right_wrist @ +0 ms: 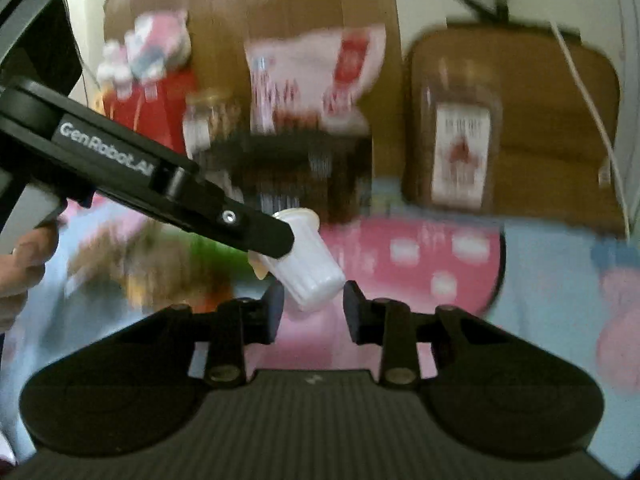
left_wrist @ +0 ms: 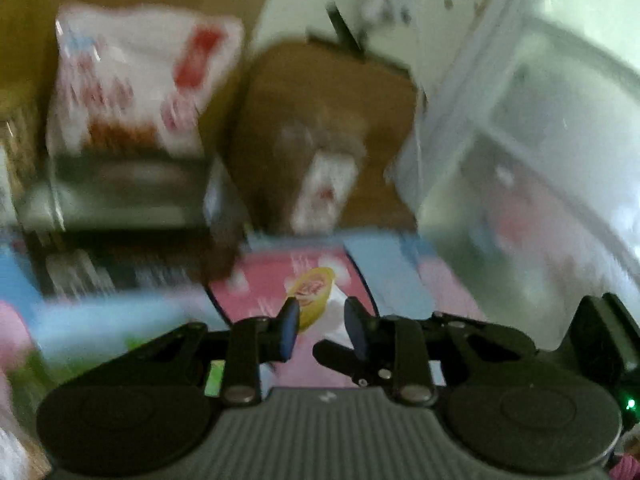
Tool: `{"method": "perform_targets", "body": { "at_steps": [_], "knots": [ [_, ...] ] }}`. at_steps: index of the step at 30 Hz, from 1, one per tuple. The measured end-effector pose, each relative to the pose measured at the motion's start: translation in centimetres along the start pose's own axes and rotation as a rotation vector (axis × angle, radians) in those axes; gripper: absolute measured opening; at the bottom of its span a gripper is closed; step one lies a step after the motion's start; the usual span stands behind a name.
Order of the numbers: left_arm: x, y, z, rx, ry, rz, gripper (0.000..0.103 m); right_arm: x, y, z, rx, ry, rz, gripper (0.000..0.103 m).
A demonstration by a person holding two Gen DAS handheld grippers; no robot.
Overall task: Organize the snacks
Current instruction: 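Lower the white cup into the silver tin and release it, then grasp the green snack packet with the left gripper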
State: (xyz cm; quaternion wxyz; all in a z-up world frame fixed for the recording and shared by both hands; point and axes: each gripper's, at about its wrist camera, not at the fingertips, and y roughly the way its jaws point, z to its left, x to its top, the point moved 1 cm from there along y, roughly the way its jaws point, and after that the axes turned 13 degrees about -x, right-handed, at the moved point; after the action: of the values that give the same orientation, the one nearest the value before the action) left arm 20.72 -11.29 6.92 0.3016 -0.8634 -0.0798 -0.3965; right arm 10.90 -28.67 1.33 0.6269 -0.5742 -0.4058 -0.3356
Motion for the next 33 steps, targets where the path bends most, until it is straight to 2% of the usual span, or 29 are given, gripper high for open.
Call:
{"method": "perform_targets", "body": {
  "at_steps": [2,5,11,12,14,16,18,21,24,25,27,28,31,33],
  "knots": [
    [1.9,-0.8,1.5,0.042,-0.007,-0.059,0.025,2.7,1.8,0.7,0.022,0.002,-0.035,0.035],
    [4.3,-1.6,5.4,0.103,-0.071,-0.114,0.025,5.9,5.7,2.9,0.053,-0.021,-0.058,0.035],
    [6.1,-0.5,12.8,0.221,-0.197,-0.135,0.027,7.8,13.6,6.8,0.105,-0.085,0.006,0.039],
    [6.2,-0.1,13.4,0.231,-0.209,-0.126,0.027,7.9,14.1,7.1,0.115,-0.085,-0.015,0.049],
    [6.1,0.2,14.0,0.237,-0.214,-0.103,0.027,8.2,14.8,8.2,0.070,-0.118,-0.015,0.051],
    [5.8,-1.2,13.4,0.224,-0.181,-0.115,0.027,8.4,14.0,8.0,0.070,-0.113,-0.018,0.050],
    [5.3,-4.3,12.6,0.195,-0.156,-0.167,0.028,8.4,12.2,6.8,0.091,-0.063,-0.022,0.050],
    [3.5,-9.6,12.5,0.163,-0.187,-0.230,0.029,6.8,8.7,5.1,0.133,0.002,-0.020,0.050],
    [1.0,-12.3,12.6,0.164,-0.247,-0.226,0.029,3.7,6.1,4.5,0.132,0.013,-0.024,0.052],
    [0.4,-12.5,12.7,0.151,-0.272,-0.217,0.029,2.7,5.6,5.0,0.125,0.006,-0.014,0.054],
    [-0.6,-11.8,12.3,0.111,-0.304,-0.181,0.029,0.9,5.1,6.0,0.102,-0.020,0.001,0.072],
    [-0.9,-10.8,12.0,0.098,-0.303,-0.154,0.029,0.2,5.0,6.2,0.093,-0.015,0.008,0.076],
    [-1.2,-7.5,10.6,0.086,-0.283,-0.060,0.030,-0.8,5.3,5.2,0.080,0.089,0.058,0.077],
    [-1.2,-5.1,10.1,0.083,-0.276,-0.004,0.038,-1.2,5.6,4.4,0.080,0.140,0.075,0.079]
  ]
}}
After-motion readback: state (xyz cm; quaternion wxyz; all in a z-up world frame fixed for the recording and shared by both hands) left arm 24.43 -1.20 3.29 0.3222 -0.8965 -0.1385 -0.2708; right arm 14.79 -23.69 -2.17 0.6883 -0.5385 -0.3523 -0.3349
